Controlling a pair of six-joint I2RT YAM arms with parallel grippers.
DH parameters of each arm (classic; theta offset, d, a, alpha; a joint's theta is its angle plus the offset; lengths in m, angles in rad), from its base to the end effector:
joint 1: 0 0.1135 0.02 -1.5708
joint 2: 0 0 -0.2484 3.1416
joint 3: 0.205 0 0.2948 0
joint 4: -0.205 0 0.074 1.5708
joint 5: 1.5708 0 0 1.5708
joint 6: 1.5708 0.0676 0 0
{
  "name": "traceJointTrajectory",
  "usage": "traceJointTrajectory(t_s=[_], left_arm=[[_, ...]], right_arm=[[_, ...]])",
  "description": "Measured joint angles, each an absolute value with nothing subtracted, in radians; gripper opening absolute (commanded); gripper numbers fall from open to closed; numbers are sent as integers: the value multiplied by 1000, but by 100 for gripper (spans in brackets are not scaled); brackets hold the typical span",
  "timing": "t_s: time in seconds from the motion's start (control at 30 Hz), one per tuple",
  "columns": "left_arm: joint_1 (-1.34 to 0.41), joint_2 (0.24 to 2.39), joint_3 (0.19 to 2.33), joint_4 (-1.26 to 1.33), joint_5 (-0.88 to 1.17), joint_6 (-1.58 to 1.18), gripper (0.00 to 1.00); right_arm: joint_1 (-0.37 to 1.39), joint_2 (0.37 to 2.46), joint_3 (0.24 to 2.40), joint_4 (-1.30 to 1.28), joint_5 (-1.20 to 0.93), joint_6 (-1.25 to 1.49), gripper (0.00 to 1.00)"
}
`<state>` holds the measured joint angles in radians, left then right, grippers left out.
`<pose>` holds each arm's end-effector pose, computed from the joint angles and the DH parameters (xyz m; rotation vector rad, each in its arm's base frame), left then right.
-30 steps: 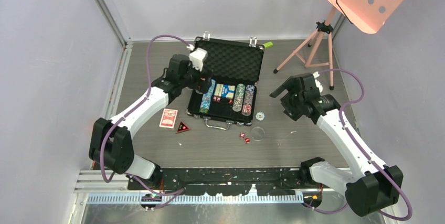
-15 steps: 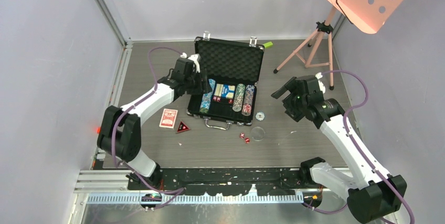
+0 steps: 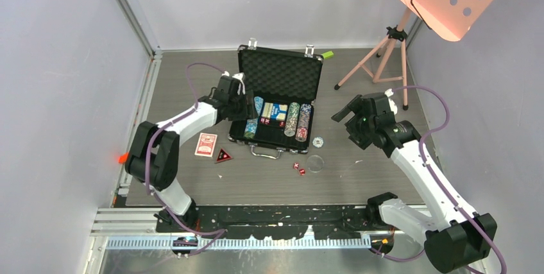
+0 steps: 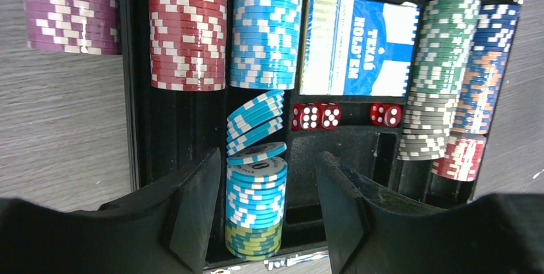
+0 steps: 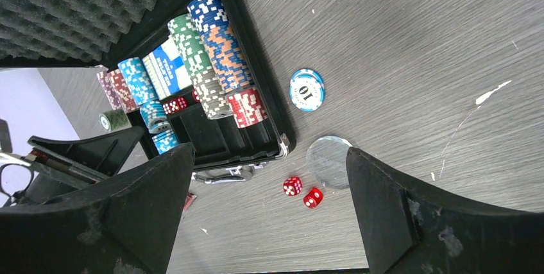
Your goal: Pack up texas hold em set
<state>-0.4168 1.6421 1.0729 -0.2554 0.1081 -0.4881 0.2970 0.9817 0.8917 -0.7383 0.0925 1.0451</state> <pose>0.3710 -0.1723 0.1526 -0.0356 2.4620 -0.5410 0.2604 0.0732 0.2497 0.9394 2.2719 0.5059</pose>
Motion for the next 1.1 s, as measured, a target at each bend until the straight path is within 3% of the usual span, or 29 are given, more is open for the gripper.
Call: traceJointTrajectory(t_s=[0.7, 1.1], left_arm=[[-410, 1750, 1073, -191, 184, -417, 58], [-420, 1750, 1071, -189, 194, -332, 63]], right_arm=[[297, 1004, 890, -735, 91, 1031, 94], [297, 1002, 866, -708, 49, 973, 92]])
